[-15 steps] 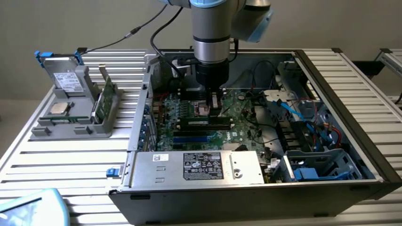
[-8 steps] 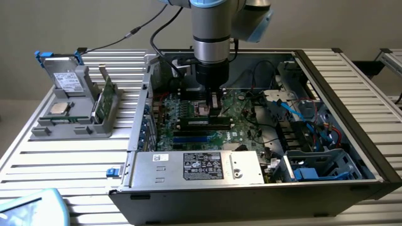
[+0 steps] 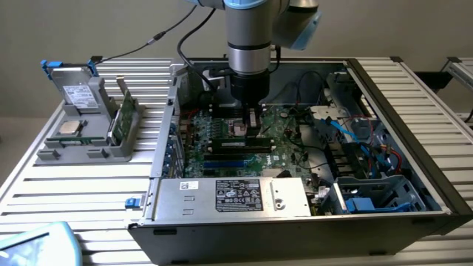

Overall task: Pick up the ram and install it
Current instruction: 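Insert the ram into the slot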

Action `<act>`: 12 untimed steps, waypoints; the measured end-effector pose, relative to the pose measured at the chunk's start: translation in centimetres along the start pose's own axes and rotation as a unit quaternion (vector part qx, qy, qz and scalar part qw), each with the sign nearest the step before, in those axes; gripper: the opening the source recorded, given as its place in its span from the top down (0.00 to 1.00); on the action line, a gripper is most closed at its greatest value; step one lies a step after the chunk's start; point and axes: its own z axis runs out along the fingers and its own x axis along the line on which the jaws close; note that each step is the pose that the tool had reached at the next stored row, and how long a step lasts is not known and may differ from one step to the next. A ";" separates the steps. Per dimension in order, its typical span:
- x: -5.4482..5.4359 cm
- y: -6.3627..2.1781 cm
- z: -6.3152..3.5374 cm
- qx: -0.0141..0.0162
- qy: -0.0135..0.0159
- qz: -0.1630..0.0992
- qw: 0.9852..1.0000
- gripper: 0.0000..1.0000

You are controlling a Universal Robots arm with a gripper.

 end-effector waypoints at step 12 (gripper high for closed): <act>0.0 0.00 0.24 0.000 0.000 0.000 1.000 0.87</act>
